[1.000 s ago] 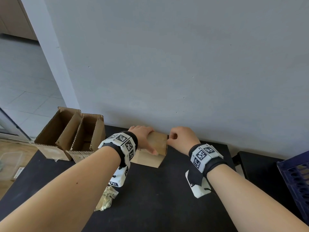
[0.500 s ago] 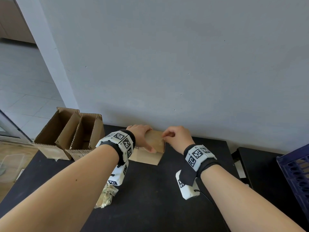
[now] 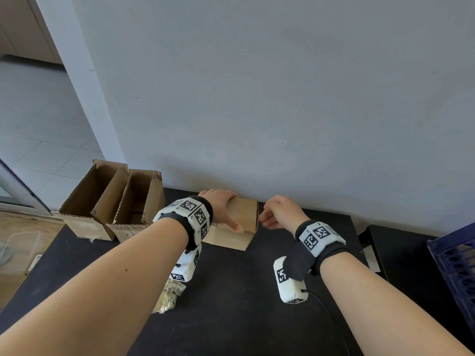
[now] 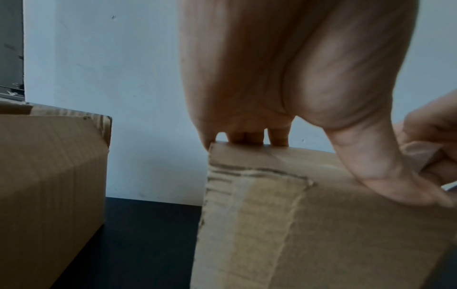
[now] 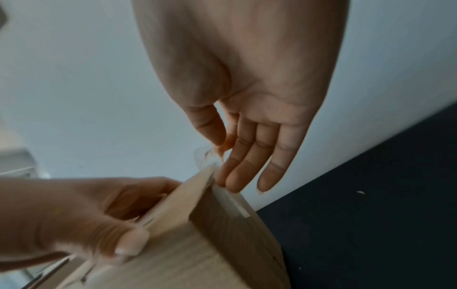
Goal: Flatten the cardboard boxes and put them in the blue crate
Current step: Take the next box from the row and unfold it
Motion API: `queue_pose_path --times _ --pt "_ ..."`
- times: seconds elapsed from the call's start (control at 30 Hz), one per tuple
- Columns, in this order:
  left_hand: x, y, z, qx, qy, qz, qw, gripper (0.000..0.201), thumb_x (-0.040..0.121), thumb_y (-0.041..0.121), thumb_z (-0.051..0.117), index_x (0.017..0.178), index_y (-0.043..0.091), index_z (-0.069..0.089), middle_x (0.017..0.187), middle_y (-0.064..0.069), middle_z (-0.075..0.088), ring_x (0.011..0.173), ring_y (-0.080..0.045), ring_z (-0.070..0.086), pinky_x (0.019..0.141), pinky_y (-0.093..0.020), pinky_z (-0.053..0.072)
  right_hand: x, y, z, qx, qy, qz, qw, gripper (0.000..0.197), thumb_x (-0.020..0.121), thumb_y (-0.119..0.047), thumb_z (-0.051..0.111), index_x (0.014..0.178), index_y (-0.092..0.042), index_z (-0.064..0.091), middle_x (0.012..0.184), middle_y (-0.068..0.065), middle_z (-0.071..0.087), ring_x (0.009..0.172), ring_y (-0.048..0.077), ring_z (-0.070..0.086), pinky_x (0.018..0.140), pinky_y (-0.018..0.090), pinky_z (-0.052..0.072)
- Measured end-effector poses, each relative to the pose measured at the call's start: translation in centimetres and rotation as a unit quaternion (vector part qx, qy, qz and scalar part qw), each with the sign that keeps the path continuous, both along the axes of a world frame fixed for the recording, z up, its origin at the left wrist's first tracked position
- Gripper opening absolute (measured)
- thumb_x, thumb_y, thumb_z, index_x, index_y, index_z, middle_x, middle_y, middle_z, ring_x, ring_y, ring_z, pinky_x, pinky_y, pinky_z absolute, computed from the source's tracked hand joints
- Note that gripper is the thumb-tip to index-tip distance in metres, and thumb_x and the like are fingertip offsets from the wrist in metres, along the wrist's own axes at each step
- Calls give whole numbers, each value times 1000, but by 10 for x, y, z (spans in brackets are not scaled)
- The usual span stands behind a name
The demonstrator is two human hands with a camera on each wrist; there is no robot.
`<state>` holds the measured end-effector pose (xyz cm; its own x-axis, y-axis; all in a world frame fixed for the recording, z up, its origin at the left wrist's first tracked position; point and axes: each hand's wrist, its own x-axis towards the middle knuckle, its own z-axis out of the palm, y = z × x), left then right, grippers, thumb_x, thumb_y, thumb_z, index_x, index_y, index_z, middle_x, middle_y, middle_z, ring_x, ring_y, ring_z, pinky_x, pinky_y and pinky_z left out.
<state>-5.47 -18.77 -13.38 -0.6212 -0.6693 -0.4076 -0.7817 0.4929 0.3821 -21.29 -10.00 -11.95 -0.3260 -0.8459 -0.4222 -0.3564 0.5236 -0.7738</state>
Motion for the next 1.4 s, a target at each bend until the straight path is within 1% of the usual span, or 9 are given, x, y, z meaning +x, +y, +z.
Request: queue_pose_path --times 0.13,0.23,0.37,0.5,0.67,0.87,1.07,1.27,1.4 --pt "-1 0 1 -2 -2 -2 1000 87 64 58 77 136 27 39 131 3 51 124 -22 43 109 -37 29 -5 2 -1 2 -6 -23 1000 16 96 -17 42 100 -8 55 72 8 66 69 24 65 80 42 55" --pt "-2 0 3 -5 -3 -4 1000 86 65 56 77 137 26 39 131 3 51 125 -22 43 109 -36 29 -5 1 -2 2 -27 -75 997 36 92 -43 52 112 -14 53 80 9 68 73 24 68 75 39 57" --pt "-3 -1 2 -8 -2 -5 1000 87 65 57 77 136 26 40 130 3 52 124 -21 44 108 -37 30 2 3 -2 39 72 -45 996 55 74 -66 62 103 -19 54 83 6 70 73 17 71 69 33 60" --pt "-4 -2 2 -9 -1 -7 1000 87 65 57 77 137 25 39 132 3 51 125 -21 43 110 -37 29 6 4 -3 46 114 -21 992 27 83 -42 65 73 -18 60 83 7 71 73 18 70 73 34 60" --pt "-1 -1 3 -6 -1 -12 1000 88 66 59 75 138 25 38 133 3 49 126 -21 42 111 -37 27 2 2 -3 -1 38 -49 998 14 87 -15 64 74 -9 63 89 10 69 79 20 67 82 37 58" --pt "-5 1 16 14 44 -4 999 88 67 58 75 140 31 36 139 9 46 131 -18 39 114 -45 18 0 4 9 -45 46 -44 997 16 86 -12 64 70 -10 62 83 11 70 82 23 69 78 34 58" --pt "-19 6 33 14 145 30 989 98 59 74 68 142 38 30 146 11 36 137 -16 30 111 -57 19 -5 -5 41 -108 -98 -137 980 13 84 -4 65 72 -6 61 74 13 68 66 23 66 72 33 58" --pt "-23 11 32 62 173 14 983 93 74 42 76 148 27 23 145 -2 35 133 -21 37 109 -36 34 2 -7 43 -100 -60 -86 989 11 86 -12 68 77 -8 64 85 13 71 73 21 69 75 32 58" --pt "-21 11 28 76 169 24 982 86 71 32 80 143 29 32 133 -5 40 122 -24 46 102 -34 40 7 -7 31 -96 -19 -67 993 9 85 -15 68 80 -7 69 89 12 74 75 19 70 77 33 58"
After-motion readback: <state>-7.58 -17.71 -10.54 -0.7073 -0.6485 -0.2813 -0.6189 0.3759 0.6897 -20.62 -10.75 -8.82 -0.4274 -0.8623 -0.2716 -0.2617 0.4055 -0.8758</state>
